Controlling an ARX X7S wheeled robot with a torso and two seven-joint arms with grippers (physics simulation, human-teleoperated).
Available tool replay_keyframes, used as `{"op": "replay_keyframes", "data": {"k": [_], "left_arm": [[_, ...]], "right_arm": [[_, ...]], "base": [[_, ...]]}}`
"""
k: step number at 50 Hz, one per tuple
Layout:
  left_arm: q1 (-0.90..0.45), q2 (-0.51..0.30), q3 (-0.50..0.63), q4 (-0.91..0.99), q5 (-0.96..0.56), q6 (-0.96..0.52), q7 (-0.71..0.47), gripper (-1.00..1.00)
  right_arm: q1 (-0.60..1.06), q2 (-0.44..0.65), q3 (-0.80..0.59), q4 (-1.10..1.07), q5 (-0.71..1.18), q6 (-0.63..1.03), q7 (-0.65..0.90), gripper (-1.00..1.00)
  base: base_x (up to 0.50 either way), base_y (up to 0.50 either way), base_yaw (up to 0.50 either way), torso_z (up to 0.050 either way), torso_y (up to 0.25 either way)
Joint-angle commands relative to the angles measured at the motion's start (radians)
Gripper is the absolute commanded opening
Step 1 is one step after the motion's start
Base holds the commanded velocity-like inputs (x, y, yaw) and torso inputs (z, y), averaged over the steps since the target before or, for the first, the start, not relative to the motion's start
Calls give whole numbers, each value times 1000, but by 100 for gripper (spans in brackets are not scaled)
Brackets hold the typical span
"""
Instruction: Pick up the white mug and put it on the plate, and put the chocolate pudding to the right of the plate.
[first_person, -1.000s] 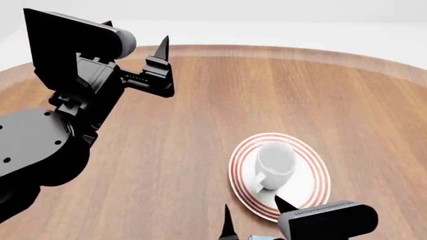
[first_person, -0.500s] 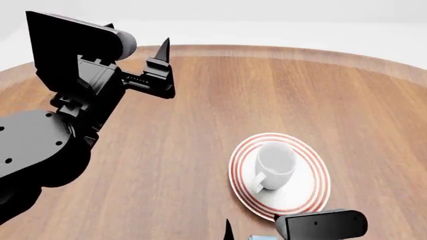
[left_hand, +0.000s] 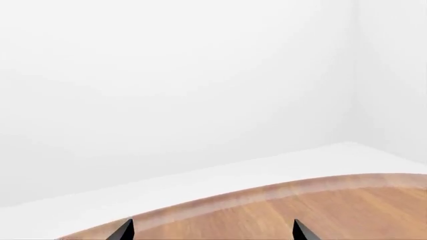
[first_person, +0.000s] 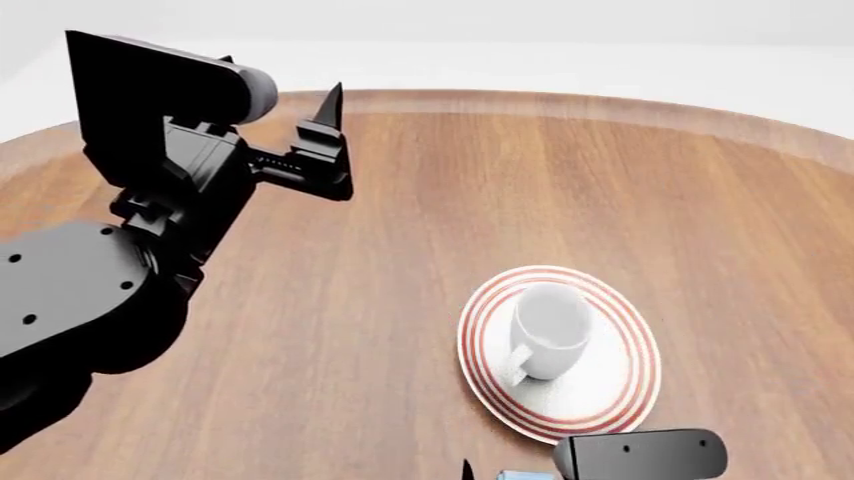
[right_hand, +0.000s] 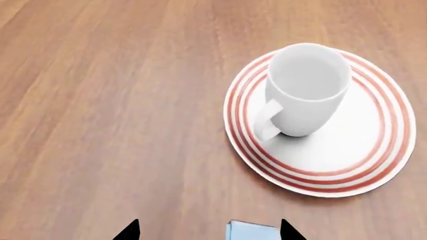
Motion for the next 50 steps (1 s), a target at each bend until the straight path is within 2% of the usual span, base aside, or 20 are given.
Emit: {"op": "replay_keyframes", "data": {"k": [1,20,50], "left_arm": [[12,23,-23,6,13,-3,21,100],[17,32,-22,4,15,-9,18,100],[21,49,-22,-9,11,-18,20,100]], "right_arm": [[-37,-24,63,18,4,27,-3,100],[-104,61,121,46,-31,-29,-82,100],[-210,96,132,134,-67,-84,-224,100]], "base": [[0,0,0,0,0],[0,0,0,0,0],[0,0,0,0,0]]}}
